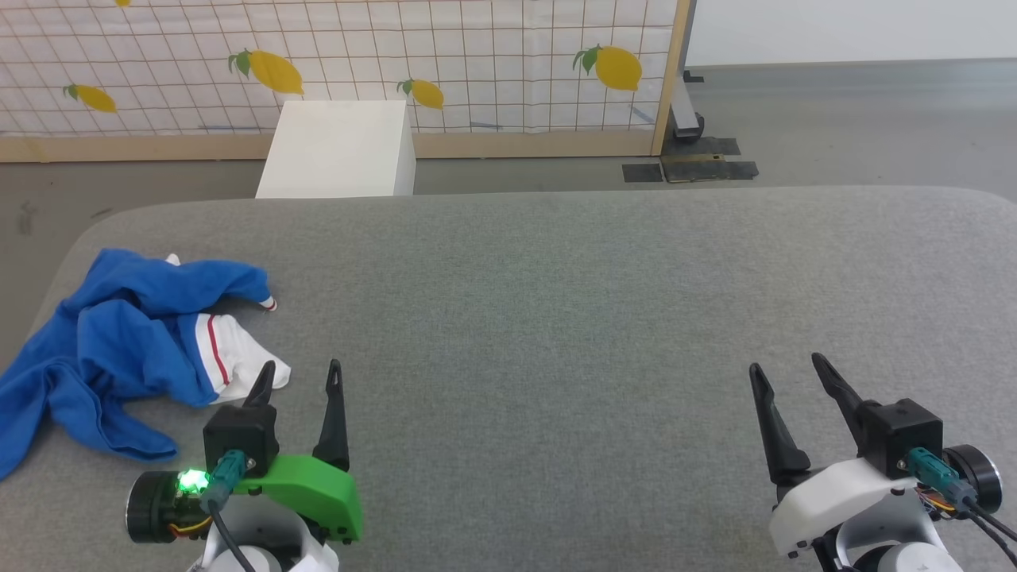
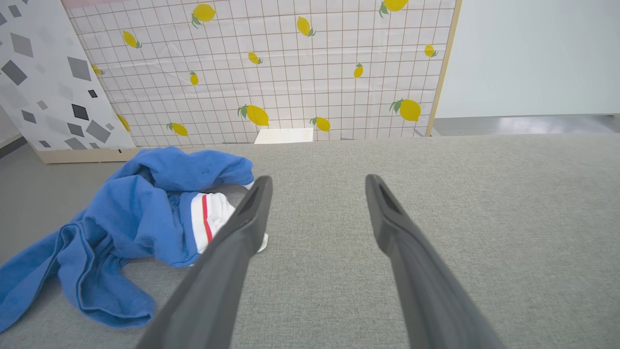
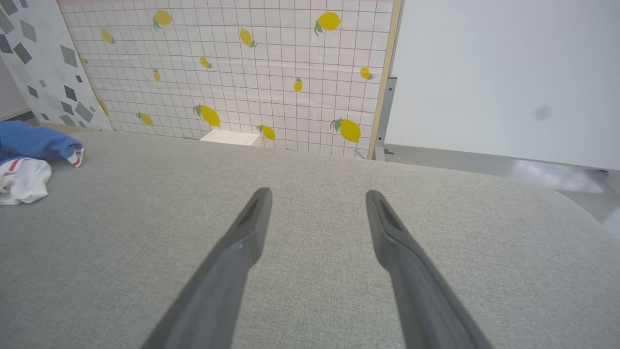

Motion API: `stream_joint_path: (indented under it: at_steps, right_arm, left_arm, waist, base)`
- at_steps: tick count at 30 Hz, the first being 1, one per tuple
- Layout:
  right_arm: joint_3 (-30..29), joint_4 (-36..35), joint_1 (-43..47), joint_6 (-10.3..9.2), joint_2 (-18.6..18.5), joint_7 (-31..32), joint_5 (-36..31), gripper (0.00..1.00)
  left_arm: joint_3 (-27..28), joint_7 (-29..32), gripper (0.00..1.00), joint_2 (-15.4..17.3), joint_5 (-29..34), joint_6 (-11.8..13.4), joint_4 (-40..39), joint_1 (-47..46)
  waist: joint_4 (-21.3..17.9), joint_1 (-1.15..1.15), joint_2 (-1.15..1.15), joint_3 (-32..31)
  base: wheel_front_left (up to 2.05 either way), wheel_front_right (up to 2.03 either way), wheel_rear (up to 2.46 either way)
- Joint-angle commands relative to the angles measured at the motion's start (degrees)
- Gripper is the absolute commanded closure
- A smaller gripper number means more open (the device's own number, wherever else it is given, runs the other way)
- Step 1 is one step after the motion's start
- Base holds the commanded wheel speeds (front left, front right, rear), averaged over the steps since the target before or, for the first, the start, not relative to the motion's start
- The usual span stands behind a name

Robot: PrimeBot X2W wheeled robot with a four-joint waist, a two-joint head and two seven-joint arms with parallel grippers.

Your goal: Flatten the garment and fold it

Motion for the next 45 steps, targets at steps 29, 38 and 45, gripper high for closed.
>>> stream_joint_path:
  at_steps: [29, 38, 45]
  right_arm:
    - [0.5, 2.8, 1.5, -0.03, 0.0, -4.2, 4.3, 0.0]
    - [0.7, 4.0, 1.7, -0.04, 0.1, -5.2, 5.6, 0.0]
    - [1.0, 4.9, 1.9, -0.05, 0.1, -6.1, 6.4, 0.0]
  left_arm:
    - [-0.9, -3.6, 0.0, 1.0, -3.1, 2.2, 1.3, 2.5]
    - [-1.3, -4.5, 0.0, 1.5, -4.0, 2.8, 1.5, 3.2]
    - [-1.6, -5.2, 0.0, 1.9, -4.6, 3.4, 1.6, 3.9]
  waist:
    - [8.0, 0.0, 0.0, -0.5]
    - [11.2, 0.0, 0.0, -0.7]
    - [13.6, 0.0, 0.0, -0.7]
  base:
    - [0.0, 0.0, 0.0]
    - [0.0, 0.0, 0.0]
    - [0.0, 0.0, 0.0]
